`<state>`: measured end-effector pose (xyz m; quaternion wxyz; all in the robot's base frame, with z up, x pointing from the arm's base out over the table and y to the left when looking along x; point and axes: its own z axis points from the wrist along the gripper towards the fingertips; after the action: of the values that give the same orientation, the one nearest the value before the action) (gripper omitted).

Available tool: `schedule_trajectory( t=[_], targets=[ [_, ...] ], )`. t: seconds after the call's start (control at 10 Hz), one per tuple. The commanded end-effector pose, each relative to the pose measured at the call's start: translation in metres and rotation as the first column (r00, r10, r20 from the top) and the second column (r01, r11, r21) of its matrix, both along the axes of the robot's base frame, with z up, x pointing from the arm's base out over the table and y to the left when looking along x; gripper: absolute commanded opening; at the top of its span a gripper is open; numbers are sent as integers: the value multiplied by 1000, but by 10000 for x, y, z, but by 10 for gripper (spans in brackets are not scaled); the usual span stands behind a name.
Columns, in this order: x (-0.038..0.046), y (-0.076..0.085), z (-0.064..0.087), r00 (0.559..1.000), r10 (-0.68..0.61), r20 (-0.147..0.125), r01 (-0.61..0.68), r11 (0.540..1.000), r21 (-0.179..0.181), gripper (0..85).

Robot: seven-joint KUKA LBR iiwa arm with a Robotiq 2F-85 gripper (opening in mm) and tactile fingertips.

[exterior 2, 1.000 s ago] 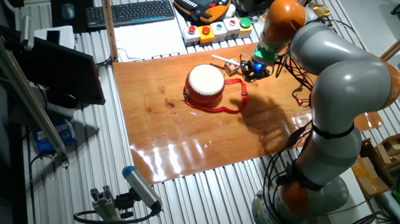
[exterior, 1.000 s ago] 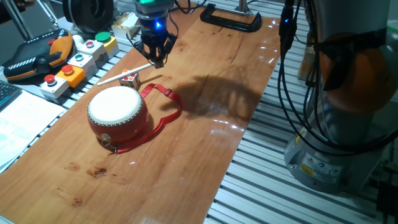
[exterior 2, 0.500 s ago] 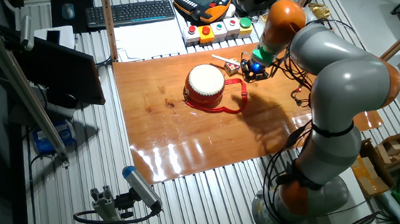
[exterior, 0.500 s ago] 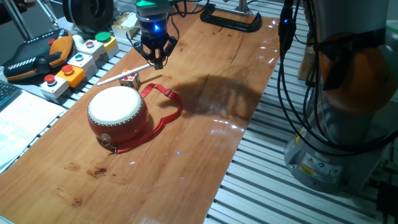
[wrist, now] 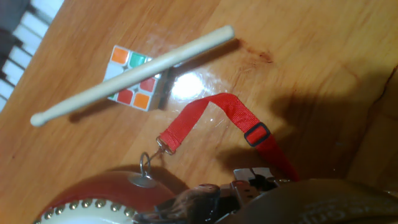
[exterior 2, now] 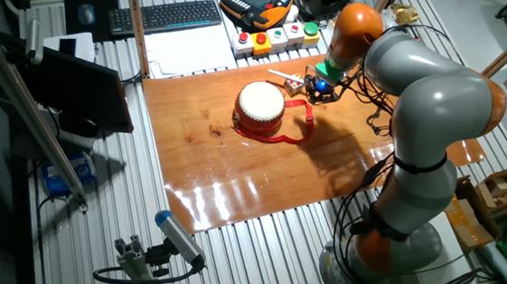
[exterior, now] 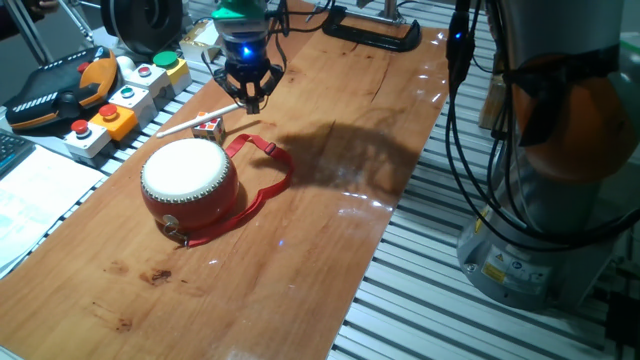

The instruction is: Play the drum

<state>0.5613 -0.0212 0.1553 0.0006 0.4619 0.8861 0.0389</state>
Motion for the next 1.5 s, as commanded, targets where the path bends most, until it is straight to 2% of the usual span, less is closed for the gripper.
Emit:
schedule_trajectory(
  t=[0.0, 0.4, 0.8, 1.0, 1.4],
  targets=[
    [14, -6, -20, 1000, -4, -2, 4, 1000, 2, 7],
    [61, -17, -54, 1000, -9, -4, 9, 1000, 6, 7],
    [61, -17, -54, 1000, -24, -16, 25, 999, 29, 7],
    [61, -17, -54, 999, -32, -32, 34, 997, 68, 7],
    [61, -17, -54, 999, -33, -25, 35, 998, 61, 7]
  ],
)
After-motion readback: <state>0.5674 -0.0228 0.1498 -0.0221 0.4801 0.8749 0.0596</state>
